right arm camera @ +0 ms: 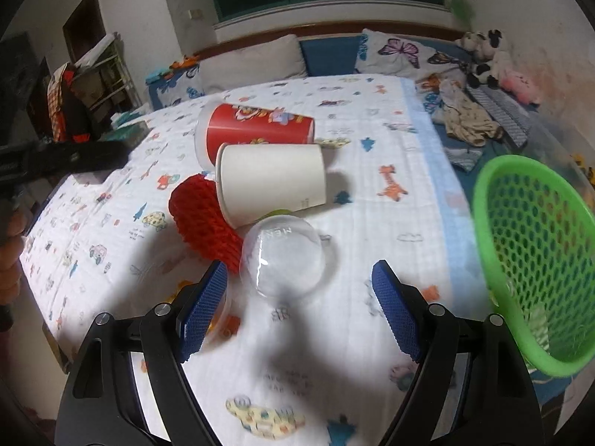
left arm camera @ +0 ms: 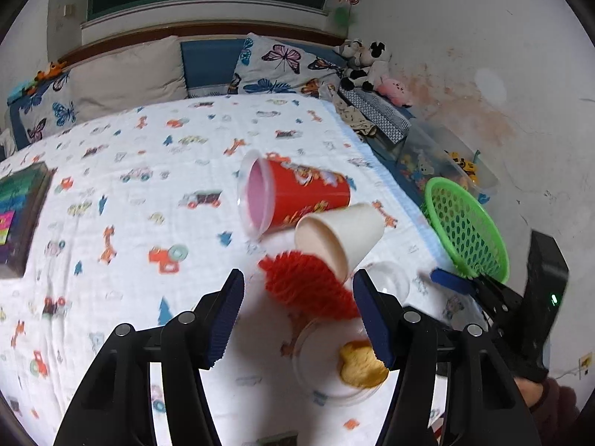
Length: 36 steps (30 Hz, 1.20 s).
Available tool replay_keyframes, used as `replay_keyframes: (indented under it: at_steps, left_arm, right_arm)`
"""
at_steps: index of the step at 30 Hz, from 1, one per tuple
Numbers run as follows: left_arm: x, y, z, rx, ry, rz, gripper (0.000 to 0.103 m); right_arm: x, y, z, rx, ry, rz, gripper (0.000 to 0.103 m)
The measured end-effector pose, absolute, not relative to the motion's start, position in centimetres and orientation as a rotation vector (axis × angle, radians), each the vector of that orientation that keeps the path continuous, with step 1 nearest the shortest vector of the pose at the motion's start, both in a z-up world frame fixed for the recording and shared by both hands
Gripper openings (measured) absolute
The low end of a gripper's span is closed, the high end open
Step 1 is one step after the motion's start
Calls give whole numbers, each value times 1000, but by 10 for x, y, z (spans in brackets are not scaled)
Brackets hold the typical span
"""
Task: Collect trash
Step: 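Move both tools back over the bed while right tool grasps the clear plastic lid, then grasp the yellow bread piece from the clear bowl with the left tool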
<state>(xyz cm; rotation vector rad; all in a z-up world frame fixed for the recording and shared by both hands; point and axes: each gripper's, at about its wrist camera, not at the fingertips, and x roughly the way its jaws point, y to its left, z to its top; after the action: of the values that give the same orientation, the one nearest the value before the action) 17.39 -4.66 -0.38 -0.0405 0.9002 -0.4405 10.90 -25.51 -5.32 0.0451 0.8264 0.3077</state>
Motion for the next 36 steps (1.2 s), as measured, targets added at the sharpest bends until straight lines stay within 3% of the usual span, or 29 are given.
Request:
replay_keyframes:
  at_steps: [6, 14, 20, 21, 23, 36]
  left_arm:
    - [159, -34, -17, -33, 923, -451, 59]
    - [139, -32, -36, 7, 953, -498, 59]
    - [122, -55, -48, 91, 962, -597, 59]
    - [119, -61, -49, 105, 961, -616, 66]
    - [114, -72, -53, 134, 953, -659, 68]
    - [131, -102, -76, 204, 989, -746, 68]
  right_arm:
    - [123, -251, -64, 35, 851, 322, 74]
    - [131, -252, -73, 57, 884, 346, 60]
    - [124, -257, -65, 61, 860, 329, 59]
    - [123, -260, -63, 69, 854, 324, 59]
    - [119, -265, -59, 80, 845, 315, 59]
    - [100, -289, -43, 109, 808, 266, 59]
